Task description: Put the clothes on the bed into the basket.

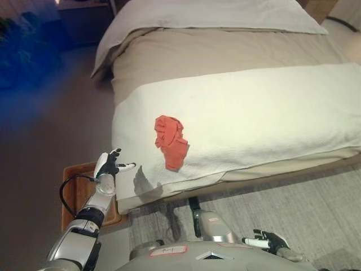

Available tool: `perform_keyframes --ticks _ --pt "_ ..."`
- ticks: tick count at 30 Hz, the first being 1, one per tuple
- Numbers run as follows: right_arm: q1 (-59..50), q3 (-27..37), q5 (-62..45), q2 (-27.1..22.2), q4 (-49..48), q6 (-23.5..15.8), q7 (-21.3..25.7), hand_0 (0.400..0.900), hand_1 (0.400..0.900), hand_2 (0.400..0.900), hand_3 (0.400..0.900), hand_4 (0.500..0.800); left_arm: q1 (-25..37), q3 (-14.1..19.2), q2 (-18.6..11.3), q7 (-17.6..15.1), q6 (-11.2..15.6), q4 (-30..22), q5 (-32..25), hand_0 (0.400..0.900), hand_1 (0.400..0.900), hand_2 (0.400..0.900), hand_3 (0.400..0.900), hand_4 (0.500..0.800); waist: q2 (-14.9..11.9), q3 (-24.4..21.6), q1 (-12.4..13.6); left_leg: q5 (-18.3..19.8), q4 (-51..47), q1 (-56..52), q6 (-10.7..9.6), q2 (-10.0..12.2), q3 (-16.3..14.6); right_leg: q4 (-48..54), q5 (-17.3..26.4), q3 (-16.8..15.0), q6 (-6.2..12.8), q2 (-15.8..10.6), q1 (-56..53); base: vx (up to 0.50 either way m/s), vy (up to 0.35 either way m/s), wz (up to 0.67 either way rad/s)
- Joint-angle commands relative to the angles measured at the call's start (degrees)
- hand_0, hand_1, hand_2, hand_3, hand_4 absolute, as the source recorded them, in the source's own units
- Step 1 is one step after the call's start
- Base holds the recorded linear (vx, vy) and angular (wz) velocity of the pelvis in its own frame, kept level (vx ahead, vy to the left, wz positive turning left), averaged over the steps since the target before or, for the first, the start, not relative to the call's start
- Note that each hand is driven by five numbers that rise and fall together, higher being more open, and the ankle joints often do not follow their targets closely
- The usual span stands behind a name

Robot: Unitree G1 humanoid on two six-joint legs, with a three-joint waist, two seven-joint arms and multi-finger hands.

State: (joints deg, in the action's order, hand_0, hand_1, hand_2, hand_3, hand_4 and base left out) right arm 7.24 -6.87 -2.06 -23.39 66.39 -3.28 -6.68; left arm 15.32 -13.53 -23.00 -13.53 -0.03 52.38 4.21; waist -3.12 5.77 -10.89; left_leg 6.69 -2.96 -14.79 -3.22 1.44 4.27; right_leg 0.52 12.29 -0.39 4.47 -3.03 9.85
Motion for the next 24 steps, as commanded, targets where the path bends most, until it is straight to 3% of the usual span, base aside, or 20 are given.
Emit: perform_keyframes --ticks 1,2,4,6,7,8,10,11,15,20,24 --pt "-0.8 0.0 -2.4 -4.2 -0.5 -2.2 1.4 0.900 0.900 0.900 0.900 0.800 8.8 0.0 -3.3 -4.0 3.5 -0.2 0.2 0.900 0.900 0.900 0.900 0.800 0.0 -0.7 -1.9 -0.6 3.7 -0.5 -2.5 3.6 -0.2 -4.7 0.3 -3.0 4.91 -0.8 6.6 0.14 -0.072 0.07" --pt "-1.1 -0.5 -2.6 -4.5 -0.4 -2.3 1.3 0.900 0.900 0.900 0.900 0.800 9.1 0.1 -2.9 -3.8 3.6 0.2 -0.9 0.900 0.900 0.900 0.900 0.800 0.7 -0.3 -1.9 -2.4 10.5 1.5 -4.0 4.2 -0.7 -4.8 -0.8 -2.7 3.94 0.1 5.1 0.10 -0.086 0.03" --pt "-2.4 -1.5 -2.4 -5.5 -0.9 -2.5 1.8 0.900 0.900 0.900 0.900 0.800 11.9 -1.3 -1.9 -3.8 3.9 0.7 -2.5 0.900 0.900 0.900 0.900 0.800 -0.9 2.0 -1.6 -5.3 22.8 9.5 -5.2 2.4 -1.0 -4.9 -1.6 -2.8 2.32 -0.9 3.0 0.02 -0.127 0.06" --pt "-3.9 -2.0 -3.0 -6.2 -1.2 -2.5 2.6 0.900 0.900 0.900 0.900 0.800 15.3 -3.0 -1.0 -4.8 4.0 1.7 -3.5 0.900 0.900 0.900 0.900 0.800 -2.4 3.7 -1.2 -3.9 17.1 16.3 -4.0 3.3 -4.8 -4.2 -2.5 -3.5 2.63 -2.0 2.0 -0.02 -0.011 -0.16" --pt "-4.6 -3.0 -2.9 -6.9 -2.5 -2.7 2.9 0.900 0.900 0.900 0.900 0.800 18.2 -4.3 -0.6 -5.7 3.9 2.8 -3.9 0.900 0.900 0.900 0.900 0.800 -2.4 4.1 -0.9 -4.9 10.7 18.8 -3.7 5.7 -6.2 -3.5 -2.6 -4.5 3.34 -2.3 1.9 0.02 0.075 -0.42" --pt "-5.0 -3.3 -2.9 -7.2 -4.2 -2.7 2.9 0.900 0.900 0.900 0.900 0.800 19.0 -4.9 -0.4 -5.7 3.9 3.2 -4.0 0.900 0.900 0.900 0.900 0.800 -2.2 4.5 -1.4 -4.7 10.0 18.1 -3.7 6.8 -8.0 -4.0 -2.9 -5.0 3.45 -2.0 2.9 -0.05 0.096 -0.50" --pt "-5.8 -4.0 -3.0 -7.6 -5.0 -2.8 3.0 0.900 0.900 0.900 0.900 0.800 20.2 -5.4 -0.4 -5.8 4.1 3.7 -4.2 0.900 0.900 0.900 0.900 0.800 -1.8 4.9 -1.8 -4.7 9.1 18.4 -3.6 6.9 -9.1 -4.2 -2.9 -5.7 3.34 -1.3 4.5 -0.16 0.085 -0.47" --pt "-8.4 -5.7 -3.0 -8.2 -6.8 -3.1 3.3 0.900 0.900 0.900 0.900 0.800 22.9 -5.6 -0.5 -6.9 4.5 4.7 -5.2 0.900 0.900 0.900 0.900 0.800 -1.6 5.4 -2.7 -4.8 8.1 20.0 -3.1 5.8 -10.5 -4.0 -1.8 -7.5 3.42 -0.7 8.1 -0.17 0.097 -0.54" --pt "-10.0 -7.8 -2.9 -8.0 -9.2 -3.1 2.8 0.900 0.900 0.900 0.900 0.800 25.1 -5.1 -1.7 -7.7 4.9 4.3 -6.4 0.900 0.900 0.900 0.900 0.800 -1.8 5.3 -2.8 -3.8 9.1 22.9 -2.4 4.6 -14.3 -5.1 -0.3 -9.8 3.89 -0.8 14.1 -0.14 0.124 -0.63" --pt "-9.9 -8.3 -2.7 -7.9 -9.5 -3.4 2.7 0.900 0.900 0.900 0.900 0.800 26.5 -4.8 -2.4 -8.4 4.6 5.9 -6.4 0.900 0.900 0.900 0.900 0.800 -2.3 6.4 -3.3 -2.4 10.9 24.5 -2.0 3.9 -15.6 -5.9 -0.1 -11.2 4.06 -1.1 16.2 -0.02 0.045 -0.21" --pt "-8.7 -7.9 -3.7 -9.2 -13.4 -4.0 2.6 0.900 0.900 0.900 0.900 0.800 31.2 -5.1 -4.1 -9.1 4.3 10.0 -6.6 0.900 0.900 0.900 0.900 0.800 -3.5 8.0 -5.0 -1.3 14.0 28.9 -1.6 3.2 -15.7 -6.2 0.8 -11.8 4.25 -1.2 19.8 -0.07 0.014 -0.06"
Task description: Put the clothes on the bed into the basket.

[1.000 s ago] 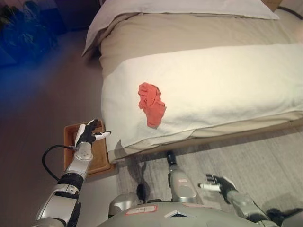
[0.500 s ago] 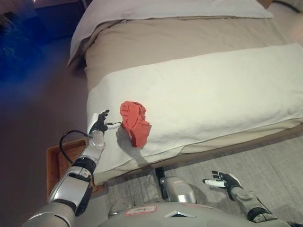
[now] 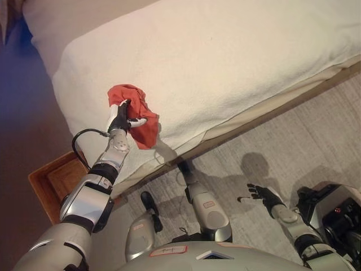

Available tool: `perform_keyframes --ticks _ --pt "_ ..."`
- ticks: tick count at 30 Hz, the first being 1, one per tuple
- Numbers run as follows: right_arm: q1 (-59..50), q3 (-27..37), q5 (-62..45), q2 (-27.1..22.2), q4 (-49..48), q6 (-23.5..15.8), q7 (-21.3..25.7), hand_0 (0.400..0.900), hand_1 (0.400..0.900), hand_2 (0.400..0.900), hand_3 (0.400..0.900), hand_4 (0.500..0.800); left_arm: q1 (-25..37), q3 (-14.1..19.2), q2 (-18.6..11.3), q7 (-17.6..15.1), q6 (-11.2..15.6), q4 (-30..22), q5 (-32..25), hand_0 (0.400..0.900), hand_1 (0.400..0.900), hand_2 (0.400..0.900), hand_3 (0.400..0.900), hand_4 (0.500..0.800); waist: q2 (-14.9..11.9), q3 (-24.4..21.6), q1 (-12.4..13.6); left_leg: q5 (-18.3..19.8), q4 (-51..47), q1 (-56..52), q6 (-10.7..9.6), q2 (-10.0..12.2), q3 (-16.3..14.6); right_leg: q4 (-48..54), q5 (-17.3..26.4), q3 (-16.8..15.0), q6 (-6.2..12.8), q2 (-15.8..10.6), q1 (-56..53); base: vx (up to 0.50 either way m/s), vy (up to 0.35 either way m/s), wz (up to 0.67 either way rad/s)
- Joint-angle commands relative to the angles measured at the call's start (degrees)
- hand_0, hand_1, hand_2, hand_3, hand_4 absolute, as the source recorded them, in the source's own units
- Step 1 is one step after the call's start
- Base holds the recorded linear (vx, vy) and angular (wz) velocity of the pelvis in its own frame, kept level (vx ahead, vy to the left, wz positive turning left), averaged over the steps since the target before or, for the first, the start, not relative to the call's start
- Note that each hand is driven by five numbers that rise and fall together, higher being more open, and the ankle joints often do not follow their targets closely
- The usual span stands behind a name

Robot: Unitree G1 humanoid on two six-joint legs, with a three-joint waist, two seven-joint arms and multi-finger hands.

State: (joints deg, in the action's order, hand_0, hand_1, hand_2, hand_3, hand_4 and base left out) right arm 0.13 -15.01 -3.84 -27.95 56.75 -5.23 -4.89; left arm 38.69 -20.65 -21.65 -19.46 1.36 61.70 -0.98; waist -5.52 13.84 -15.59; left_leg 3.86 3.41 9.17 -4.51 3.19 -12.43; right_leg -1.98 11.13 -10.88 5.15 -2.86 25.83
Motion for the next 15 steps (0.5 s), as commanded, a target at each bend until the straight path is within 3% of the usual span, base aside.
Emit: perform_keyframes --ticks 1,7,15 --pt "-1.6 0.3 -2.4 -4.9 -4.0 -2.3 0.9 0.900 0.900 0.900 0.900 0.800 8.7 1.9 -5.7 -3.4 3.0 1.3 -1.8 0.900 0.900 0.900 0.900 0.800 -1.1 0.3 -0.4 2.4 9.3 6.4 -0.2 1.7 1.3 -4.1 1.9 -1.3 3.62 -1.0 4.7 -0.10 -0.015 -0.05" --pt "-1.4 0.2 -3.5 -7.0 -10.5 -3.5 1.5 0.900 0.900 0.900 0.900 0.800 13.9 0.6 -8.3 -4.0 2.6 3.7 -1.7 0.900 0.900 0.900 0.900 0.800 -1.8 1.2 -1.9 4.0 14.0 13.7 0.2 2.2 1.5 -4.3 3.2 -1.8 3.69 -0.8 9.8 -0.07 -0.014 -0.06" --pt "1.4 1.0 -5.1 -9.7 -19.6 -5.9 1.7 0.900 0.900 0.900 0.900 0.800 19.7 -1.9 -13.0 -7.7 -0.8 8.7 5.7 0.900 0.900 0.900 0.900 0.800 -2.0 1.2 -3.7 5.0 17.8 20.6 -0.2 3.7 2.5 -4.2 4.1 -1.3 3.86 -0.9 14.6 -0.03 -0.026 0.01"
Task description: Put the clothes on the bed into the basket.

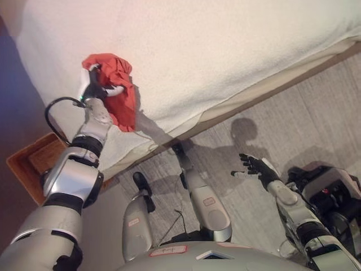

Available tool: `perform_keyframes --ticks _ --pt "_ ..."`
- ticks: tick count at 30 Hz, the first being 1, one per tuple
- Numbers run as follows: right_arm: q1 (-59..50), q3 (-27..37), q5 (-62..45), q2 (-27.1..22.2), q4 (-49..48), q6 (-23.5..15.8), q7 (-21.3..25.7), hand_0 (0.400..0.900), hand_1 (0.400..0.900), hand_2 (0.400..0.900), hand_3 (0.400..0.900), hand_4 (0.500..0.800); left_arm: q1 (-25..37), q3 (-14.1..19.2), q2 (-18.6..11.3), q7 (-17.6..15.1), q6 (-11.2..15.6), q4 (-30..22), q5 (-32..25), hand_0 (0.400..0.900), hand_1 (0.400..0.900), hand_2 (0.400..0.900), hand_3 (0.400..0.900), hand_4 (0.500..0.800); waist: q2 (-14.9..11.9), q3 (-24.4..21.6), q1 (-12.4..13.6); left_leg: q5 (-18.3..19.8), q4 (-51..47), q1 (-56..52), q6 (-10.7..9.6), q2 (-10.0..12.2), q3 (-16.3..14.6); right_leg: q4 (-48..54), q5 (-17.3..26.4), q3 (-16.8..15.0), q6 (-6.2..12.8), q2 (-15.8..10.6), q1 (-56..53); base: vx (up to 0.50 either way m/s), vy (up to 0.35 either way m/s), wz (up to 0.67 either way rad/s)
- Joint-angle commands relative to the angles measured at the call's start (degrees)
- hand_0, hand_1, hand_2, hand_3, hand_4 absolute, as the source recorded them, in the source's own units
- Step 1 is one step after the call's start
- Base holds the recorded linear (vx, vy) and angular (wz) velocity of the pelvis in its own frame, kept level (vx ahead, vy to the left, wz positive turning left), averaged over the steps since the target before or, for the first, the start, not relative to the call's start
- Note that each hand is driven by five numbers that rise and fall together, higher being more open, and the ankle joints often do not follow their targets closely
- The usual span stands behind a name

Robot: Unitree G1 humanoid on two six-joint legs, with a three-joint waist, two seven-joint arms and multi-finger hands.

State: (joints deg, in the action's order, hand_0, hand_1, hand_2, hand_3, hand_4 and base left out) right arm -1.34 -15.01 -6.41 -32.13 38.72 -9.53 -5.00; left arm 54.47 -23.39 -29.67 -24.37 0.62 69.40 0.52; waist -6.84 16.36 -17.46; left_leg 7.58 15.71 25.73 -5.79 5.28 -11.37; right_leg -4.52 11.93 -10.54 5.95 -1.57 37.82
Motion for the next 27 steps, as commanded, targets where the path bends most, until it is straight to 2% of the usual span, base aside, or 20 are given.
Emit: perform_keyframes --ticks 1,3,9,18,23,27 --pt "2.9 1.0 -2.5 -5.7 -2.2 -1.7 2.0 0.900 0.900 0.900 0.900 0.800 4.4 0.7 -5.4 -2.8 -0.1 1.5 4.3 0.635 0.635 0.635 0.635 0.641 -0.6 -1.4 -2.0 1.3 5.8 4.9 1.0 1.7 1.6 -1.7 3.3 -1.5 3.10 -2.2 3.1 -0.02 -0.018 0.04" --pt "2.8 0.8 -2.3 -5.8 -2.2 -1.8 2.3 0.900 0.900 0.900 0.900 0.800 4.9 0.6 -5.6 -2.9 -0.5 1.9 4.2 0.400 0.400 0.400 0.400 0.500 -0.5 -1.5 -2.1 1.4 6.7 6.0 0.9 2.0 1.8 -1.8 3.4 -1.3 3.02 -2.1 4.0 0.00 0.000 0.00" --pt "3.0 0.3 -2.3 -5.8 -2.9 -2.2 2.3 0.900 0.900 0.900 0.900 0.800 5.0 0.5 -5.8 -3.2 -0.4 2.6 3.9 0.400 0.400 0.400 0.400 0.500 -0.1 -2.2 -2.4 1.9 7.8 7.4 0.7 2.1 2.0 -2.0 3.5 -1.0 3.09 -2.2 5.1 0.00 -0.001 0.01" --pt "3.7 0.6 -1.4 -5.7 -1.3 -1.9 2.0 0.900 0.900 0.900 0.900 0.800 -0.5 0.5 -1.4 -2.0 0.6 -0.6 4.3 0.400 0.400 0.400 0.400 0.500 0.3 -5.0 -1.2 1.9 6.3 3.1 0.1 2.5 2.1 -1.7 2.6 0.3 3.19 -3.0 0.5 0.05 -0.011 0.03" --pt "3.6 1.3 -0.4 -4.5 2.5 -1.0 1.9 0.900 0.900 0.900 0.900 0.800 -7.3 2.2 0.7 0.0 1.7 -2.6 3.5 0.400 0.400 0.400 0.400 0.500 0.1 -6.1 1.1 1.0 2.2 -4.6 -0.4 2.5 2.4 -1.1 1.7 1.2 3.31 -3.6 -6.3 0.14 -0.034 0.11" --pt "3.2 2.3 0.3 -3.5 6.1 -0.3 1.8 0.900 0.900 0.900 0.900 0.800 -12.8 2.3 0.5 1.7 2.6 -7.0 4.6 0.400 0.400 0.400 0.400 0.500 0.2 -6.0 3.8 -0.5 -2.5 -11.5 -0.6 2.0 3.1 -0.2 0.4 2.4 3.34 -4.6 -12.9 0.14 -0.009 0.26"
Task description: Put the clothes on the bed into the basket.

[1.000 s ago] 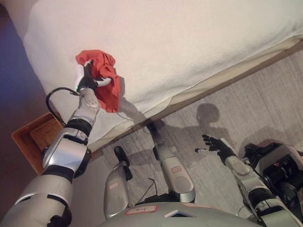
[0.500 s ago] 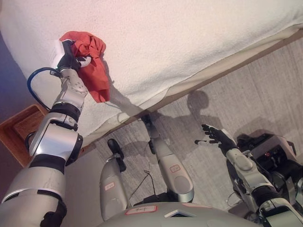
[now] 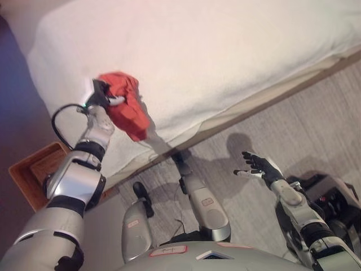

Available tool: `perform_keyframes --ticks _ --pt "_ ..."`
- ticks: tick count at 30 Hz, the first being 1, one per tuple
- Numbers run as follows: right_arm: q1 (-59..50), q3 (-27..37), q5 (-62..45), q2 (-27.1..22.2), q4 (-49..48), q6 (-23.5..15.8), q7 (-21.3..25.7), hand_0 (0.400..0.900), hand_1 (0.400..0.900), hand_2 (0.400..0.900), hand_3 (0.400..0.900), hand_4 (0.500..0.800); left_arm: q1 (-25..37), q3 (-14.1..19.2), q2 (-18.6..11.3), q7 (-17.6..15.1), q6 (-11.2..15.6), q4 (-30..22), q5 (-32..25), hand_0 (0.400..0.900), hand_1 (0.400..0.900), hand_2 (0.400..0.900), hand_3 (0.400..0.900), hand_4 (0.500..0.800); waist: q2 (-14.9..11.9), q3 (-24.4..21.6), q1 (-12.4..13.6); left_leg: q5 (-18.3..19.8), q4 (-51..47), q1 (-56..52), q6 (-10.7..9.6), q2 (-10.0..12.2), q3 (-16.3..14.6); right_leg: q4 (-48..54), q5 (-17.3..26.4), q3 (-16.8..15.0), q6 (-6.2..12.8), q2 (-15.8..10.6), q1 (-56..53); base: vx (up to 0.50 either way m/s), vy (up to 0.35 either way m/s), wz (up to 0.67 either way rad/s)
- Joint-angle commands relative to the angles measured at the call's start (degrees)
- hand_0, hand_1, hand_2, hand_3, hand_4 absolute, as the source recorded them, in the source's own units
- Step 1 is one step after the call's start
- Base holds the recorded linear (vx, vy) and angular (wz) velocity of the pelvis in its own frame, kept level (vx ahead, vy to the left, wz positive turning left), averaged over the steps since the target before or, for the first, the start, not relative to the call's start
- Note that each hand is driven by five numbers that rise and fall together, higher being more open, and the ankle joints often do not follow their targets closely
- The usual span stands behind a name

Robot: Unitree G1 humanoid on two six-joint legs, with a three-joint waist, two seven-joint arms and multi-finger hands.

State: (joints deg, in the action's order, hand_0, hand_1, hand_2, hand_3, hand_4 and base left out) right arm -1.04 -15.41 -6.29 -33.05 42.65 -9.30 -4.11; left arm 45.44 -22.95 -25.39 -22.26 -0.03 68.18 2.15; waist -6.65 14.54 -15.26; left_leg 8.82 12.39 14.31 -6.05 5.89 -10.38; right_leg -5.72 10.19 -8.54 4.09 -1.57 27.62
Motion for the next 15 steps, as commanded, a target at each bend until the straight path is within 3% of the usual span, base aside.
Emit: perform_keyframes --ticks 1,4,8,15 --pt "2.8 2.6 0.2 -2.5 2.2 -0.5 0.9 0.900 0.900 0.900 0.900 0.800 -3.8 1.9 -3.9 -0.4 3.3 -5.8 3.0 0.400 0.400 0.400 0.400 0.500 -0.2 -4.2 1.4 -2.3 0.4 -0.1 -0.4 1.1 2.2 1.2 2.4 0.4 5.22 -4.9 -2.6 0.12 -0.011 0.33" --pt "3.5 4.3 0.6 -1.2 4.1 -0.1 0.6 0.900 0.900 0.900 0.900 0.800 -11.7 4.4 -5.0 1.3 4.7 -12.7 3.0 0.400 0.400 0.400 0.400 0.500 0.0 -4.9 4.1 -3.9 -3.7 -5.5 -0.5 1.0 3.0 2.5 1.3 2.4 5.21 -5.3 -8.0 0.13 -0.026 0.38" --pt "4.2 6.1 1.1 -0.2 6.7 0.0 0.0 0.900 0.900 0.900 0.900 0.800 -18.4 6.3 -7.6 3.4 5.9 -17.3 4.5 0.400 0.400 0.400 0.400 0.500 0.6 -5.6 6.5 -5.8 -7.8 -9.6 -0.8 1.3 4.3 3.5 0.3 4.5 5.21 -5.5 -12.0 0.09 -0.022 0.42" --pt "4.3 6.9 1.6 0.7 9.9 0.2 -0.7 0.900 0.900 0.900 0.900 0.800 -23.8 11.2 -12.1 5.4 6.5 -20.0 4.0 0.400 0.400 0.400 0.400 0.500 1.2 -7.4 9.7 -7.9 -10.9 -12.3 -1.1 1.9 7.4 4.6 -1.3 8.8 5.09 -5.7 -16.7 0.06 -0.022 0.43"
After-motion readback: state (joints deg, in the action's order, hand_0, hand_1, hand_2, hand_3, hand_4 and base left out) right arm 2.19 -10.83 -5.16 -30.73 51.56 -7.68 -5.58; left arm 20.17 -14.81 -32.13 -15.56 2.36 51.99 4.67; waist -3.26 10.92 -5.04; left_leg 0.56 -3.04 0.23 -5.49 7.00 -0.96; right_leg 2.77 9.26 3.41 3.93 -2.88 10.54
